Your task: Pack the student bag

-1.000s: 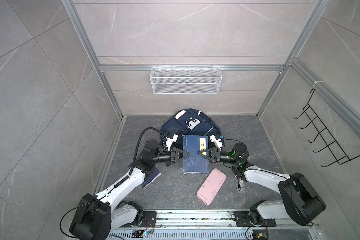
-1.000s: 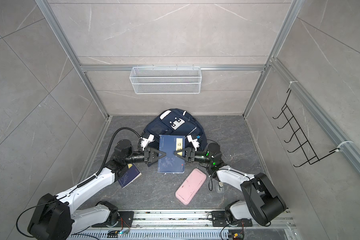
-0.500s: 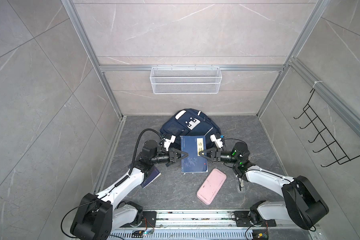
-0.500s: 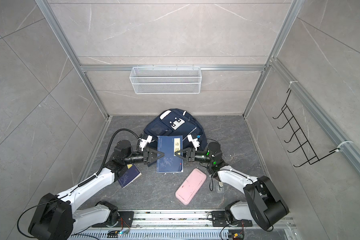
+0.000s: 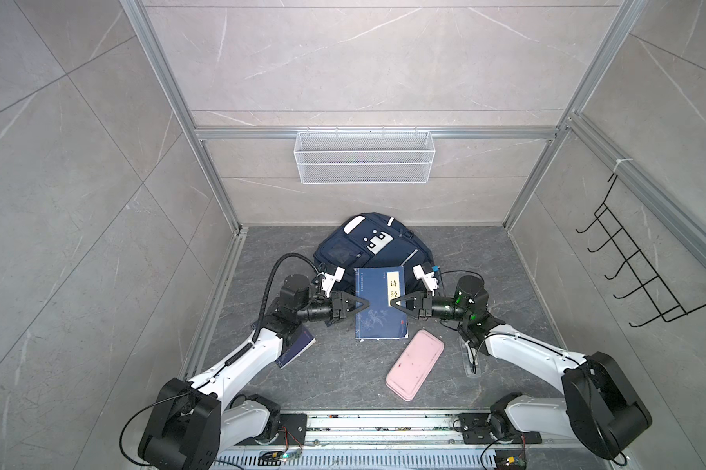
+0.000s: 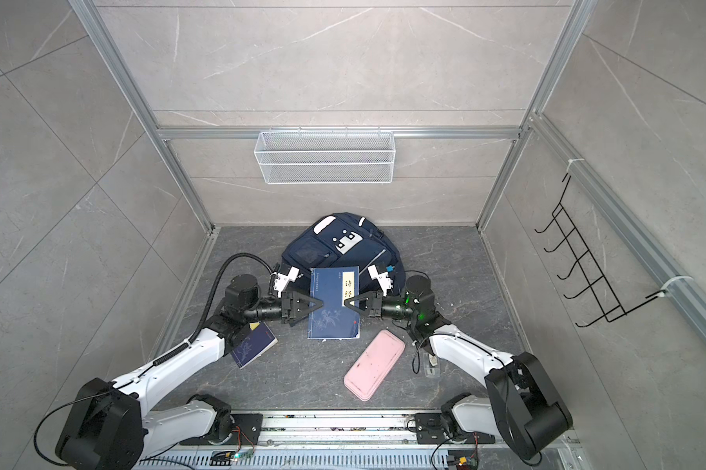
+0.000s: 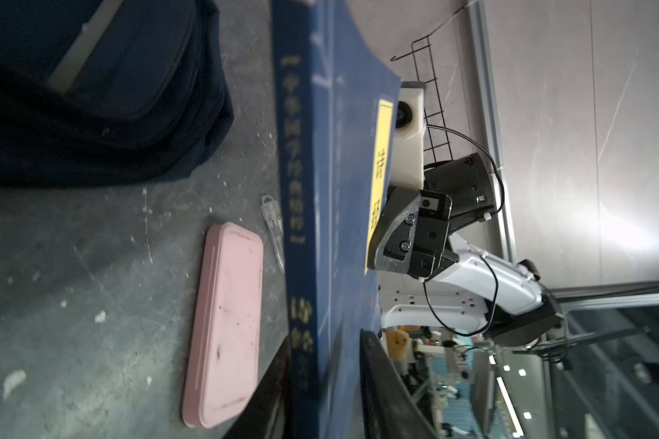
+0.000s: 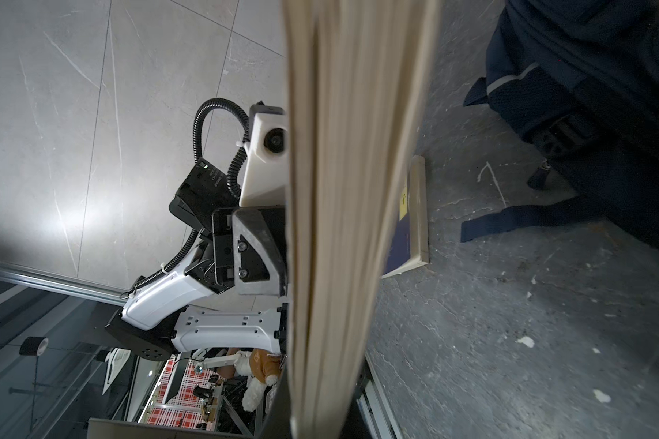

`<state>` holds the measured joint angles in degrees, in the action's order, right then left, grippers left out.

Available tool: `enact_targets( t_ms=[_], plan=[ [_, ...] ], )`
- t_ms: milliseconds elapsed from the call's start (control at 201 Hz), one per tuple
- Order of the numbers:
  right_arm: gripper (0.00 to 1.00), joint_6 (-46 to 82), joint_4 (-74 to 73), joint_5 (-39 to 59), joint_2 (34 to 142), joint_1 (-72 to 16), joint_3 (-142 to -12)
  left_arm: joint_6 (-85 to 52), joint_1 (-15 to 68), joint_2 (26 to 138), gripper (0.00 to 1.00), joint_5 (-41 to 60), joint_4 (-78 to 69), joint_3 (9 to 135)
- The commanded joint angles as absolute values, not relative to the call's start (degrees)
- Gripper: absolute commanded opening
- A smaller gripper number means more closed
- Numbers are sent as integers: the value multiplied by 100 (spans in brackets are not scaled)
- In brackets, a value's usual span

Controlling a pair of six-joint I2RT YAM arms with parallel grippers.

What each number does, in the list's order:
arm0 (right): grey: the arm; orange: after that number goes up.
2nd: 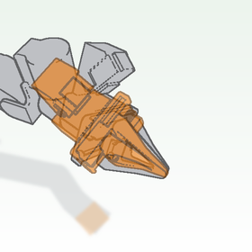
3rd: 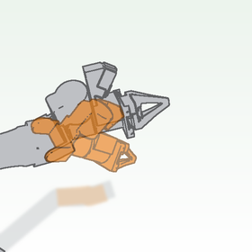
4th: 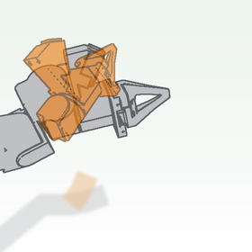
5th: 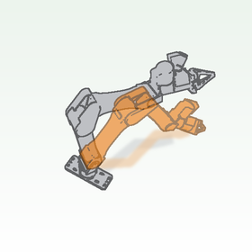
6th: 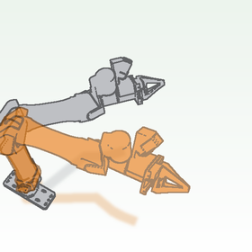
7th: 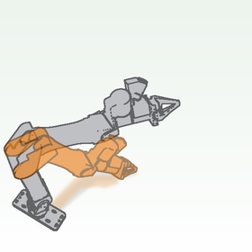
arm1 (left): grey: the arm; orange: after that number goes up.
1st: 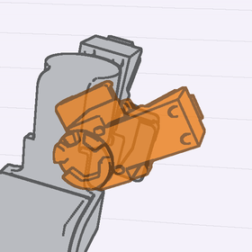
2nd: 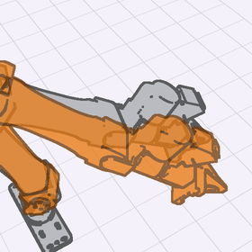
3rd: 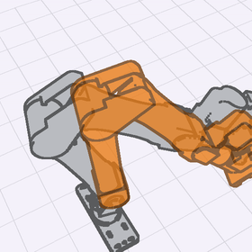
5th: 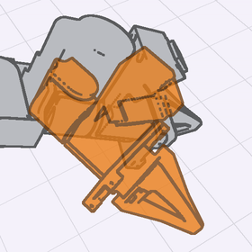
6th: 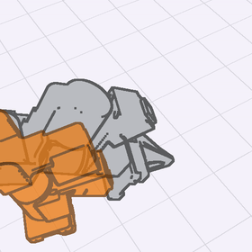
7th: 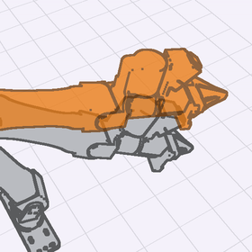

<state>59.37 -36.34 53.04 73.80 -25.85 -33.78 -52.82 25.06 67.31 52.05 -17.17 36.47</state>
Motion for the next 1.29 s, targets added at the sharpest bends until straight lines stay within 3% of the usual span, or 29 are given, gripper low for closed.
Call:
enact_targets(
  t_ms=[0, 119, 577, 1035, 1289],
  plan=[
    [0, 5391, -2778, 4900, 6989, -2574, -3678, -4974, 2459, 6793, 44, 5129, -1383, 3992],
    [0, 5026, -1902, 4520, 6673, -2488, -3893, -4642, 2433, 6868, 52, 4901, -749, 4296],
    [0, 4733, 519, 2942, 5591, -1187, -4197, -3235, 2488, 7763, 52, 3005, 1867, 5993],
    [0, 4156, 2434, 1787, 5449, -756, -4891, -1841, 4084, 10155, 51, -261, 4207, 8965],
    [0, 3845, 3028, 1412, 5195, -736, -4978, -1221, 4765, 11755, 46, -1410, 4969, 10633]
  ],
)
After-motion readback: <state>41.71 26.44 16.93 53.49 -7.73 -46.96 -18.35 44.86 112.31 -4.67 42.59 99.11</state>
